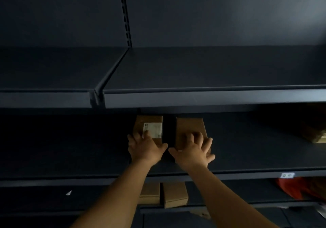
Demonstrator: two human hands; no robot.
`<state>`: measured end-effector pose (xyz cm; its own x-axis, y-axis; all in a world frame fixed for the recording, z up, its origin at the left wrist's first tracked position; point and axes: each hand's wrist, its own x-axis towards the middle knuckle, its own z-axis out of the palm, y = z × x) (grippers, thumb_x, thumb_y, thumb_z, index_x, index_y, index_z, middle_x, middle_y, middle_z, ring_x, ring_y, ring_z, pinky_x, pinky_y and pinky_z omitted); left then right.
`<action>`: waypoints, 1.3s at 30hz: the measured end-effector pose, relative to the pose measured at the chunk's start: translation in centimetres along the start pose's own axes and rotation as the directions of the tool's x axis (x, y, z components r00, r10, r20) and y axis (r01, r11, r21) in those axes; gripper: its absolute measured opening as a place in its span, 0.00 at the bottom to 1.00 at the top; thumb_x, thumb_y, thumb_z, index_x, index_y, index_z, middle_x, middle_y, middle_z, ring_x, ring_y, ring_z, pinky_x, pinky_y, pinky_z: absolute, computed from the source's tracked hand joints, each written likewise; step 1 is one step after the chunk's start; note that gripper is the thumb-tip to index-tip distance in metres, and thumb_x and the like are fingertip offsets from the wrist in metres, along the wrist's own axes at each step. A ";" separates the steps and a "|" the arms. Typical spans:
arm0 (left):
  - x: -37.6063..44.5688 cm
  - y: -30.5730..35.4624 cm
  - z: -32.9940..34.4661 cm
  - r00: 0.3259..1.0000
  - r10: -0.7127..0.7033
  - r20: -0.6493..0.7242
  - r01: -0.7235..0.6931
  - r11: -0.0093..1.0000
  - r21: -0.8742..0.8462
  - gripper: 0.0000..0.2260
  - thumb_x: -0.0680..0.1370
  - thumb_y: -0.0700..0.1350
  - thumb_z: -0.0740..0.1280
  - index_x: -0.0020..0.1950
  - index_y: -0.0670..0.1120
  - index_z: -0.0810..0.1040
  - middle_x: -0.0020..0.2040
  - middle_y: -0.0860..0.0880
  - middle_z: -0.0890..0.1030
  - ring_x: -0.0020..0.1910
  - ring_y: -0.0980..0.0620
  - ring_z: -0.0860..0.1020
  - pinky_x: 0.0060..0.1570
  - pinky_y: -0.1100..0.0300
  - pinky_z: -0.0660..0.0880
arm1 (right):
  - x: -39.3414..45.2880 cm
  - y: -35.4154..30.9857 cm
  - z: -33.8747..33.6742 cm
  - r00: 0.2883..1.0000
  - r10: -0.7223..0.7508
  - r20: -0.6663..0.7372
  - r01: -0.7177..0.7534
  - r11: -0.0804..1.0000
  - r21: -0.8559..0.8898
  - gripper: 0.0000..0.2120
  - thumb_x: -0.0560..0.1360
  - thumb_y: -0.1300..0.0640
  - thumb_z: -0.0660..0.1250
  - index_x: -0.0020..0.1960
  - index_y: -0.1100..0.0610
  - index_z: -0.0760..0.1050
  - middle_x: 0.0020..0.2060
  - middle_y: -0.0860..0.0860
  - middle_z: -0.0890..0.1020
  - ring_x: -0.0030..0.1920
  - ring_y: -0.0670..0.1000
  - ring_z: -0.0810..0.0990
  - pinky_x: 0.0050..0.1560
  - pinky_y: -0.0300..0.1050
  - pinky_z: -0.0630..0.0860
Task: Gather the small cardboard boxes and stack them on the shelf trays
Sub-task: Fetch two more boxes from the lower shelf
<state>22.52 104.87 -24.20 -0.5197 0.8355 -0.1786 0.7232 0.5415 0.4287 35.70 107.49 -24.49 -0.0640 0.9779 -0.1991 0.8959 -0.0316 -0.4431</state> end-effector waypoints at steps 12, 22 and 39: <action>1.4 -0.1 0.2 0.998 -0.024 -0.053 0.028 0.996 0.079 0.36 0.71 0.67 0.62 0.73 0.51 0.57 0.72 0.42 0.56 0.70 0.38 0.56 0.66 0.46 0.58 | 3.5 1.7 -2.4 0.919 0.228 0.321 -0.384 0.345 0.856 0.13 0.77 0.48 0.61 0.59 0.52 0.69 0.53 0.56 0.78 0.51 0.59 0.79 0.44 0.57 0.81; 1.6 -0.5 0.0 0.998 -0.007 -0.056 0.010 0.998 0.060 0.33 0.70 0.68 0.63 0.70 0.53 0.62 0.73 0.40 0.53 0.71 0.37 0.54 0.67 0.44 0.54 | 3.1 1.7 -1.3 0.965 0.254 0.071 -0.231 0.683 0.693 0.23 0.80 0.44 0.56 0.71 0.53 0.64 0.61 0.56 0.76 0.58 0.58 0.76 0.54 0.51 0.74; 3.1 -2.0 -0.9 0.975 -0.213 0.065 0.215 0.823 -0.526 0.39 0.70 0.54 0.74 0.74 0.43 0.60 0.70 0.43 0.69 0.66 0.42 0.71 0.60 0.52 0.72 | 4.9 1.9 -0.2 0.958 0.162 0.237 -0.281 0.693 0.664 0.26 0.79 0.49 0.61 0.74 0.52 0.58 0.66 0.56 0.72 0.61 0.57 0.72 0.54 0.48 0.68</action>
<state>19.03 106.27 -24.87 -0.6311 0.7051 -0.3234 0.2441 0.5762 0.7800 37.20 112.30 -26.17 -0.0206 0.8827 -0.4694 0.3473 -0.4340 -0.8313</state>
